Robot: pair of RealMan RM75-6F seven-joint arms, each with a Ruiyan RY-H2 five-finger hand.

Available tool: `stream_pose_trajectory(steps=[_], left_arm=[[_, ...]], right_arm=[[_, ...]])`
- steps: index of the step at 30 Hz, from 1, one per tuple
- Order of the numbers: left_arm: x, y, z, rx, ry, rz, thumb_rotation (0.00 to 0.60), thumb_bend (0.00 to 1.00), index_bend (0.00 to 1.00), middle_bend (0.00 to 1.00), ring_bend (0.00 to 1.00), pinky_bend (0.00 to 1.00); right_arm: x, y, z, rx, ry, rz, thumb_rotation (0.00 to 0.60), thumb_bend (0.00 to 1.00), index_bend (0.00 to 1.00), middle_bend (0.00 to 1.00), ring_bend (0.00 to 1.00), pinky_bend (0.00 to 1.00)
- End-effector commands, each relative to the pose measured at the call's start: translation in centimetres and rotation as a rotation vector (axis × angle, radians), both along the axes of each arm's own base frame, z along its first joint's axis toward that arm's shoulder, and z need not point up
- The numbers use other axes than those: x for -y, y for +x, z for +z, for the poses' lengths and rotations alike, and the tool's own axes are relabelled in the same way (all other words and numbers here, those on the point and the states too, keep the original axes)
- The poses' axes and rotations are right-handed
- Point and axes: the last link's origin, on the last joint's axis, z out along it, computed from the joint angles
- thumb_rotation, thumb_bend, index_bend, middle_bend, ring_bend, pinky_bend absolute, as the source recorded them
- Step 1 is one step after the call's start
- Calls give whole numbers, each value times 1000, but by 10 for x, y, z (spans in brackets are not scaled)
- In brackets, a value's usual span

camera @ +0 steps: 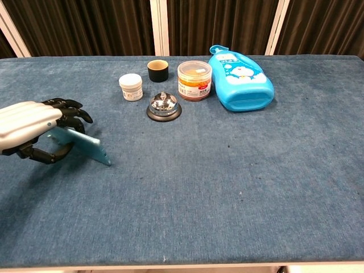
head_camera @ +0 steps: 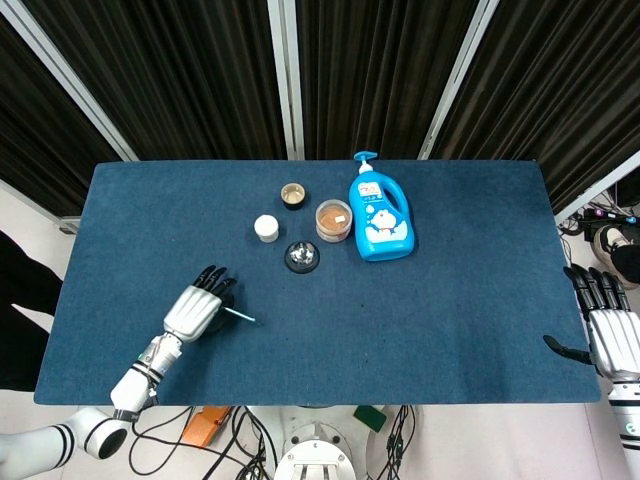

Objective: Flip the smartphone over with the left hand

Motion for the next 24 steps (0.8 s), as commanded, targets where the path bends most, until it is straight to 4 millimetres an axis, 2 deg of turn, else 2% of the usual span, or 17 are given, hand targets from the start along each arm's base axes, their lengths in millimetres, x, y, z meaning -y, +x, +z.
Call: stream_pose_trajectory(steps=[1, 7, 12, 16, 24], left_arm=[[5, 6, 8, -17, -24, 11, 600, 618, 550, 177, 46, 0], [2, 17, 7, -49, -47, 5, 600, 621, 538, 180, 49, 0], [-4, 20, 4, -81, -71, 32, 600, 603, 298, 158, 35, 0], [-8, 22, 6, -75, -56, 48, 600, 582, 185, 139, 29, 0], [-8, 26, 15, -5, -4, 56, 600, 563, 158, 134, 28, 0]], right_arm=[[0, -1, 0, 2, 1, -1, 600, 229, 26, 107, 0, 0], [0, -1, 0, 5, 1, -1, 600, 229, 26, 107, 0, 0], [-2, -3, 1, 11, -3, -8, 600, 229, 26, 107, 0, 0], [-3, -5, 1, 13, -4, -14, 600, 229, 26, 107, 0, 0], [-2, -6, 1, 12, -4, -14, 600, 229, 26, 107, 0, 0]])
